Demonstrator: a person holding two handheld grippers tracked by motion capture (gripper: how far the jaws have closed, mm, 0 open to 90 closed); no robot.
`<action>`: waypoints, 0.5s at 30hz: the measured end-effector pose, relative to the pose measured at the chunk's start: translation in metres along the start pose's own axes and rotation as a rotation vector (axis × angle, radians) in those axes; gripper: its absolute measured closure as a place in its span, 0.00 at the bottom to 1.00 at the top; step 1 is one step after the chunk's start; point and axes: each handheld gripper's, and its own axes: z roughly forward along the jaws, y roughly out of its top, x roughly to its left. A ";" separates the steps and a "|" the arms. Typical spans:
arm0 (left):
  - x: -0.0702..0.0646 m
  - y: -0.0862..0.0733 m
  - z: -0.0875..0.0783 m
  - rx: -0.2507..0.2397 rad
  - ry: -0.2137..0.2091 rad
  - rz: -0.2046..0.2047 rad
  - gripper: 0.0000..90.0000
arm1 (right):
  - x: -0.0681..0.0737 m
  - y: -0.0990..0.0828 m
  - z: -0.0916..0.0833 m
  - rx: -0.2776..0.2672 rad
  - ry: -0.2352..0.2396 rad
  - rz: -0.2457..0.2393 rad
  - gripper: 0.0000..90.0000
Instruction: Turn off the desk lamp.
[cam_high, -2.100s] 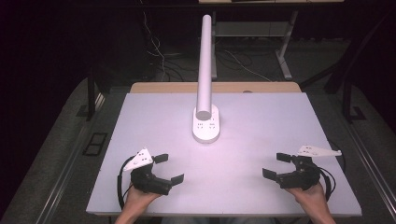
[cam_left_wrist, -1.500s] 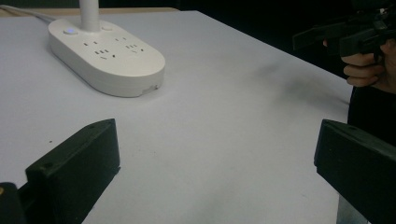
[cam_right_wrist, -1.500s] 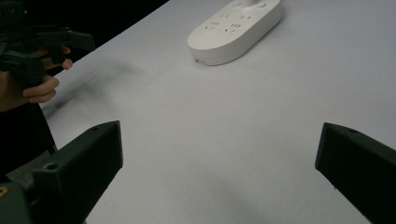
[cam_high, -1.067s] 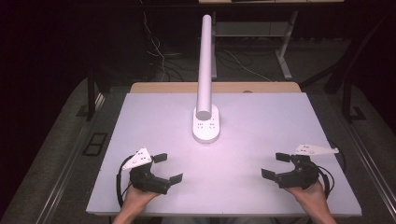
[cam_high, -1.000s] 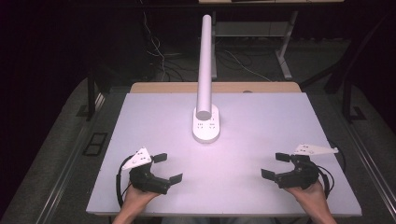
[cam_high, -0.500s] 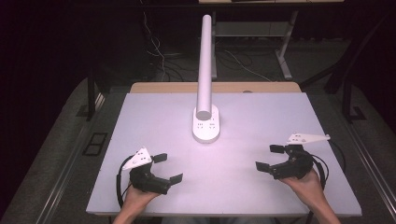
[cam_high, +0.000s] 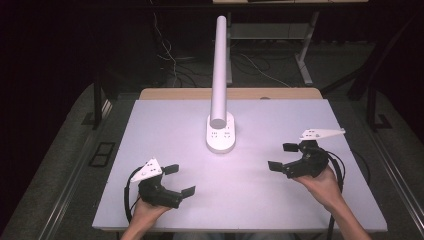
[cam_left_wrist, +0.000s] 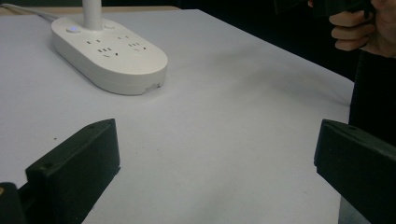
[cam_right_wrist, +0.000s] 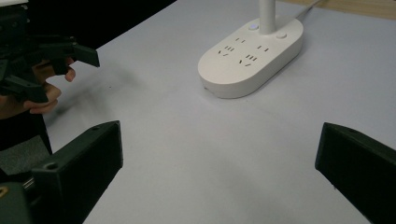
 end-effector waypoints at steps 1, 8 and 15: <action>0.000 0.000 0.000 -0.001 0.000 -0.001 0.00 | -0.001 0.002 0.001 0.002 -0.004 -0.004 0.01; 0.000 0.000 0.000 -0.006 0.002 -0.005 0.00 | -0.003 0.015 0.008 0.020 -0.006 -0.019 0.01; 0.000 0.000 0.000 -0.004 0.002 -0.006 0.00 | -0.003 0.032 0.016 0.031 -0.001 -0.038 0.01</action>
